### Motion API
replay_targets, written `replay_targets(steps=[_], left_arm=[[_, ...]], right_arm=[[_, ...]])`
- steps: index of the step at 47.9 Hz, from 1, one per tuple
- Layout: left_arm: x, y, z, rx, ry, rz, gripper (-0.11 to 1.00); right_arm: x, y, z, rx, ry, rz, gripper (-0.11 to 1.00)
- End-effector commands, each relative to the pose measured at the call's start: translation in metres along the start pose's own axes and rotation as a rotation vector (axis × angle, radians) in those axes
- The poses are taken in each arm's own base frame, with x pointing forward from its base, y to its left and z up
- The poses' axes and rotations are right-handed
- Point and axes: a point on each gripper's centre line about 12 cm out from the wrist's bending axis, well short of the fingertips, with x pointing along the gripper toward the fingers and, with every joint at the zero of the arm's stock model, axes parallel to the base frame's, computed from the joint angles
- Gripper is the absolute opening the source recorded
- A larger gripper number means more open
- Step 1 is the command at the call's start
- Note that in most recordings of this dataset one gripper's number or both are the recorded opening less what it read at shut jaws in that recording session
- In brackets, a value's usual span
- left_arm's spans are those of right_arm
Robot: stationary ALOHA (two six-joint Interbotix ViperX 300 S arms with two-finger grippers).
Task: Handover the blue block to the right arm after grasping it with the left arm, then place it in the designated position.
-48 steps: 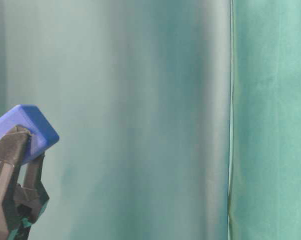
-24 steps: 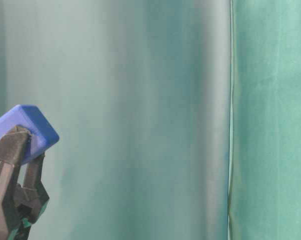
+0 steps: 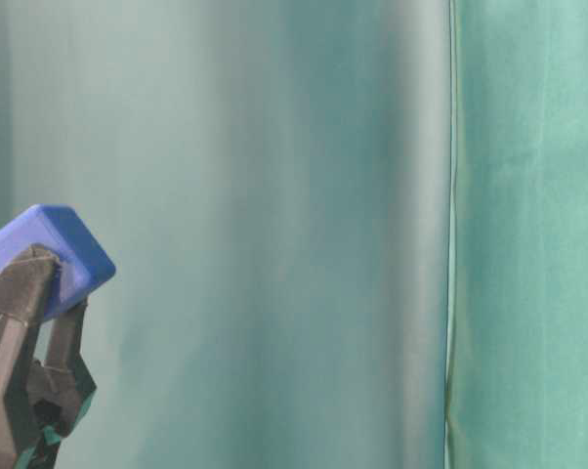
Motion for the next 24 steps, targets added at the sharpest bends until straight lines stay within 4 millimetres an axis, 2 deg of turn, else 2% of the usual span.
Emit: replay_targets(steps=[1,24], left_arm=[[-0.0051,0.0004,0.0104,-0.003,-0.034,0.001,0.47],[-0.0056,0.0004,0.0108,-0.003,-0.035,0.001,0.47]], right_arm=[[0.0009,-0.0112,0.0044,-0.002,-0.015,-0.027,0.94],[0.0002,-0.0141,0.0066,-0.013,-0.029,-0.038,0.94]])
